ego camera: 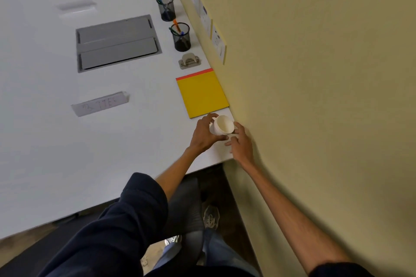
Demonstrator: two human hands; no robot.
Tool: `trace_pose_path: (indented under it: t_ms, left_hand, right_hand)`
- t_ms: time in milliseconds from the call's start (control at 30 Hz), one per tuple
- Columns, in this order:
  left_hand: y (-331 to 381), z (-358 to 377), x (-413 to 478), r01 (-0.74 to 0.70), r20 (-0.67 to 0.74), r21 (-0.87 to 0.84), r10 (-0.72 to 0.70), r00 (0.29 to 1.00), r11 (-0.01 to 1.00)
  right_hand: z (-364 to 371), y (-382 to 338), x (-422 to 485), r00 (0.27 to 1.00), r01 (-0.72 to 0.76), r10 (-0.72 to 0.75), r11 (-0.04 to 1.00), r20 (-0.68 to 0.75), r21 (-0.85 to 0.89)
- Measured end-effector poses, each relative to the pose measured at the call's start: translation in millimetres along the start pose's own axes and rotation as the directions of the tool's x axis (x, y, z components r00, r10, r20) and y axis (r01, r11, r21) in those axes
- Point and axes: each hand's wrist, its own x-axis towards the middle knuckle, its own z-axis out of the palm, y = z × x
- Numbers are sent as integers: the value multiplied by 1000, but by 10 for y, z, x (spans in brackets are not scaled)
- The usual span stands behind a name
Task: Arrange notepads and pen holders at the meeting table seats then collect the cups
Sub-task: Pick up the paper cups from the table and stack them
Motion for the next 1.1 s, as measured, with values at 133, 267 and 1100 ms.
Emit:
trace_pose_path:
  t_ms: [133, 267, 1100]
  left_hand:
    - [-52, -329, -108, -31, -68, 74, 36, 997, 997]
    - [-137, -696, -252, -36, -94, 154, 51, 994, 987]
    - [-1269, -3374, -2148, 184, -461, 403, 25, 887, 897]
  right_hand:
    - [133, -250, 54, 996, -21, 7, 986, 85, 168]
    - [318, -524, 86, 966, -22, -42, 970, 254, 243]
    - [2606, -2411, -938, 665, 360, -375, 919, 645, 164]
